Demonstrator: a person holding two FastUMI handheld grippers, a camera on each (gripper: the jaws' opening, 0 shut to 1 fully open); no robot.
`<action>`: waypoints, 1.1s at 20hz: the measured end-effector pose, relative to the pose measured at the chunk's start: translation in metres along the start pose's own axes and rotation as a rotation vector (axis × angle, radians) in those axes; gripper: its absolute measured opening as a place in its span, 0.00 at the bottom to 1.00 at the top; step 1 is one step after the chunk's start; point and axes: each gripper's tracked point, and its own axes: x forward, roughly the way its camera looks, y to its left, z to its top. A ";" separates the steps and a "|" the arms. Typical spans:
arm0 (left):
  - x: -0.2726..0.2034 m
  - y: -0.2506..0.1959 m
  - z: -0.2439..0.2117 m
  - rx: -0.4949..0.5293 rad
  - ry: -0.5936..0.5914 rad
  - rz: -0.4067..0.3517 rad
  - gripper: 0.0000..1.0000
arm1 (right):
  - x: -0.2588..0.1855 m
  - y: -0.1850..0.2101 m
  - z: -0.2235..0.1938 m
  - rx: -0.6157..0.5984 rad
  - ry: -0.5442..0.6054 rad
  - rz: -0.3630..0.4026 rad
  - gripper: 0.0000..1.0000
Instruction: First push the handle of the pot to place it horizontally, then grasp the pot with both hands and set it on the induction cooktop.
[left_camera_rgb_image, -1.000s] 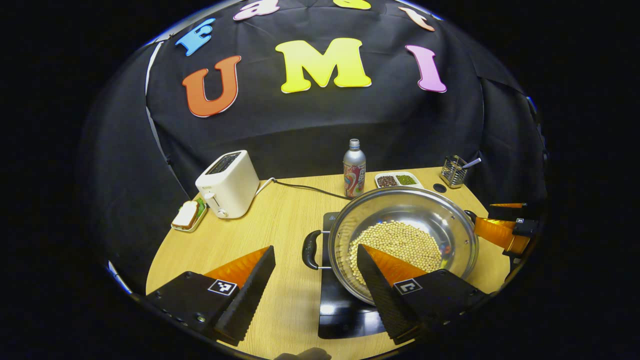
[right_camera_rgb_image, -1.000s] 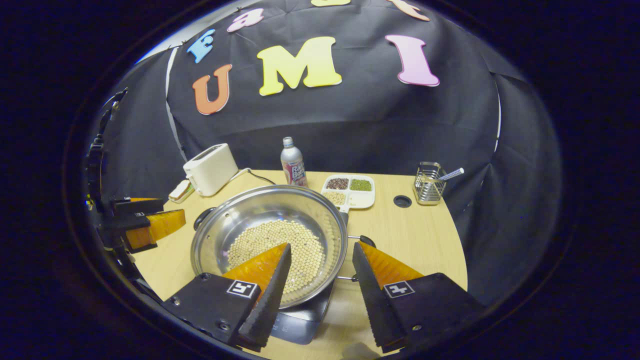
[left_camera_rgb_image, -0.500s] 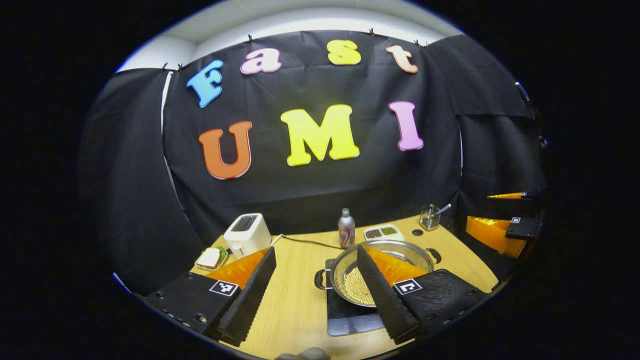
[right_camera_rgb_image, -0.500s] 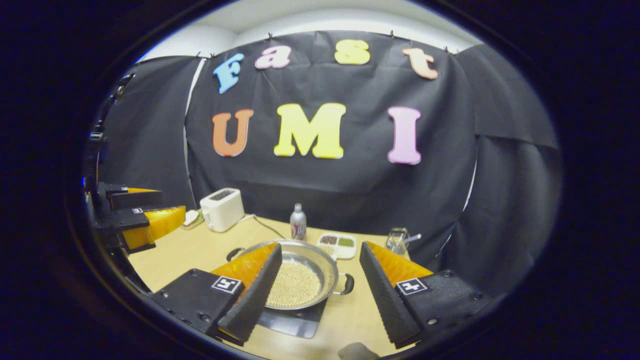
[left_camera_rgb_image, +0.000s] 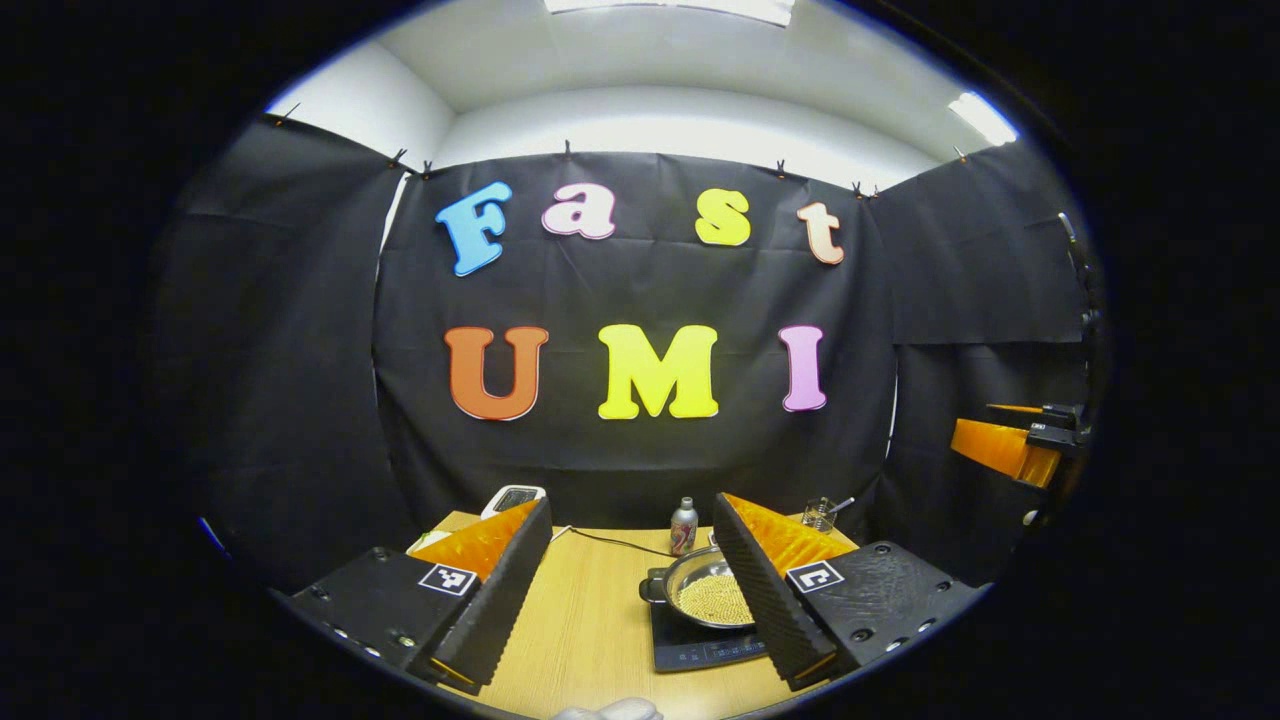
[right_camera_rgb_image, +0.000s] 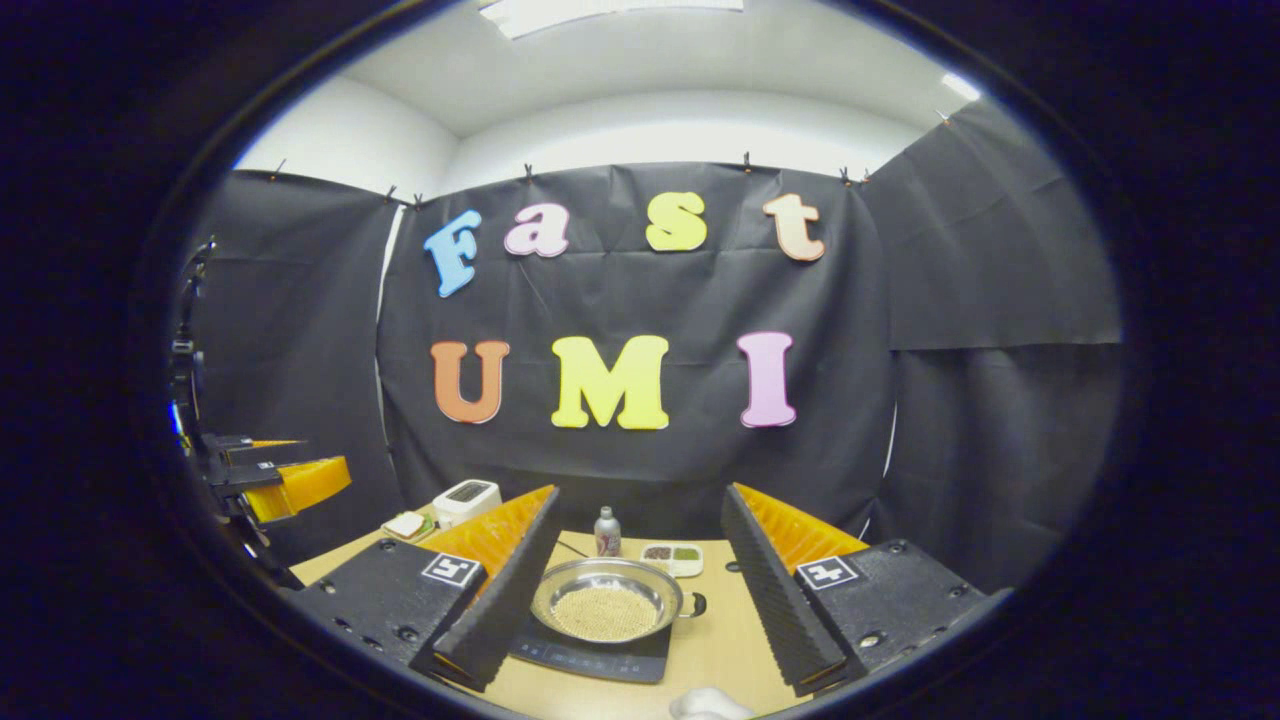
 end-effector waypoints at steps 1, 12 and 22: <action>-0.011 0.012 0.001 0.005 -0.003 0.028 0.96 | -0.009 -0.001 -0.002 0.005 0.006 -0.004 1.00; -0.062 0.028 -0.025 -0.007 -0.007 0.081 0.97 | -0.034 -0.016 -0.023 0.010 0.026 -0.051 1.00; -0.054 0.024 -0.013 -0.036 -0.057 0.036 0.96 | -0.037 -0.009 -0.018 -0.012 0.021 -0.050 1.00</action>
